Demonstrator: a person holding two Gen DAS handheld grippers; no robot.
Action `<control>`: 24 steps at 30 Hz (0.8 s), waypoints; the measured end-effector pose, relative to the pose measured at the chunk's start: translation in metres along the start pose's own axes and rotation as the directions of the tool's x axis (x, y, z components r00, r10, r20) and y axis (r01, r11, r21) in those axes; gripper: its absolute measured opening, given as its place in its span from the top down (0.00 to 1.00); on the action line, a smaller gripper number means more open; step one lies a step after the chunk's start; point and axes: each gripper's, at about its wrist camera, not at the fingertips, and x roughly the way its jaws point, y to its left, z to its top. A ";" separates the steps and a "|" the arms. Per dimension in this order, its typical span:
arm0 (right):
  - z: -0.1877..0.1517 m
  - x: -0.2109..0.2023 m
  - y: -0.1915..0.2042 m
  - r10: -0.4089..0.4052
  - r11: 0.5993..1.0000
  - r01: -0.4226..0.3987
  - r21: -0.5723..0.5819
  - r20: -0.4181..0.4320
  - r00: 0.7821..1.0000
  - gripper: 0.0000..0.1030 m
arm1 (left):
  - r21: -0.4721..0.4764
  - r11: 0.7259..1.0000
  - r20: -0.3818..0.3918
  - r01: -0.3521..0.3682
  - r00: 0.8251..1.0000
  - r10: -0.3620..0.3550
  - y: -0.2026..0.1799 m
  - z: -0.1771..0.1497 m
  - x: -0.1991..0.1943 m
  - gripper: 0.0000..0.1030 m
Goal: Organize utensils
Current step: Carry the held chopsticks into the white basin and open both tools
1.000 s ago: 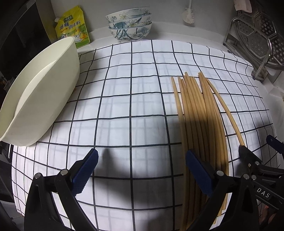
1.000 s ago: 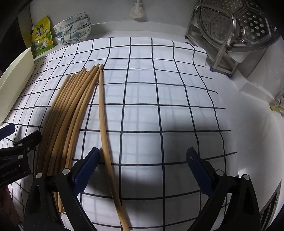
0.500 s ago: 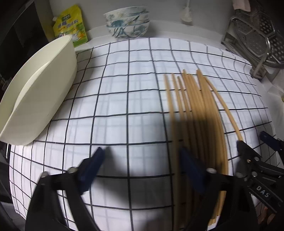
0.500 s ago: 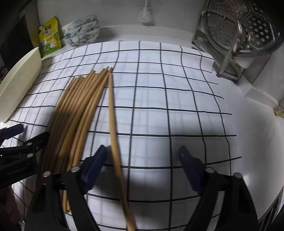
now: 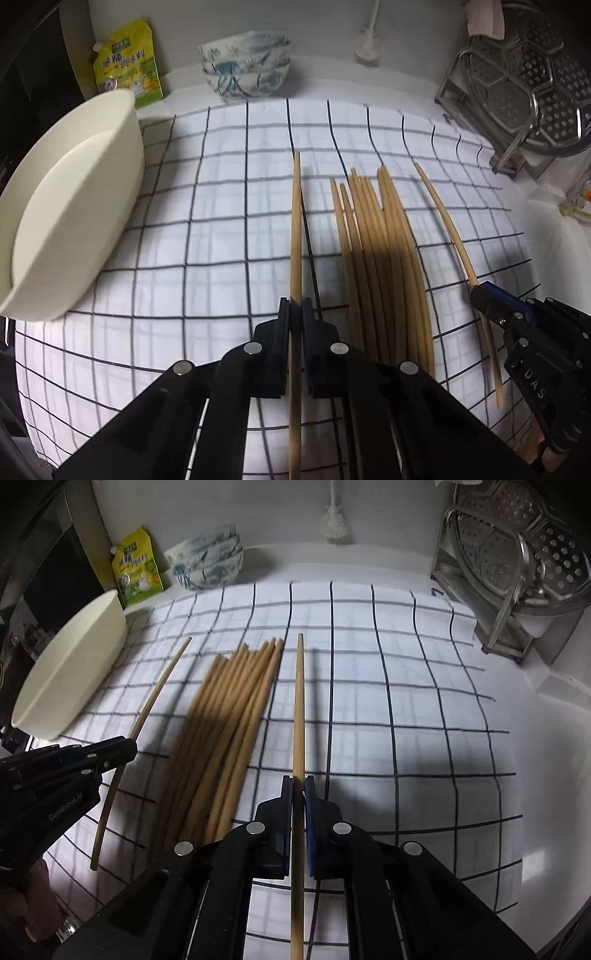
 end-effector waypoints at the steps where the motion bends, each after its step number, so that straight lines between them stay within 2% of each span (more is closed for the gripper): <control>1: 0.004 -0.006 0.003 0.009 1.000 -0.009 0.004 0.010 1.000 0.94 | -0.005 1.000 0.010 0.008 1.000 -0.008 0.004 0.003 -0.006 0.93; 5: 0.030 -0.030 0.027 0.055 0.999 -0.055 -0.001 0.068 0.996 0.94 | -0.030 0.999 0.081 0.024 0.997 -0.022 0.029 0.021 -0.042 0.93; 8: 0.055 -0.040 0.058 0.115 0.993 -0.114 -0.016 0.106 0.988 0.94 | -0.053 0.999 0.124 0.007 0.992 -0.001 0.056 0.033 -0.066 0.93; 10: 0.072 -0.038 0.085 0.153 0.988 -0.149 -0.038 0.120 0.981 0.94 | -0.050 0.998 0.149 -0.024 0.988 0.032 0.081 0.041 -0.079 0.93; 14: 0.098 -0.024 0.147 0.229 0.972 -0.220 -0.088 0.118 0.966 0.94 | -0.074 0.989 0.200 -0.130 0.969 0.142 0.136 0.054 -0.099 0.93; 20: 0.136 0.015 0.240 0.304 0.946 -0.293 -0.137 0.068 0.950 0.94 | -0.144 0.974 0.173 -0.174 0.965 0.198 0.226 0.069 -0.091 0.93; 24: 0.143 0.042 0.278 0.308 0.943 -0.302 -0.142 0.022 0.951 0.94 | -0.150 0.971 0.139 -0.188 0.968 0.209 0.261 0.074 -0.070 0.93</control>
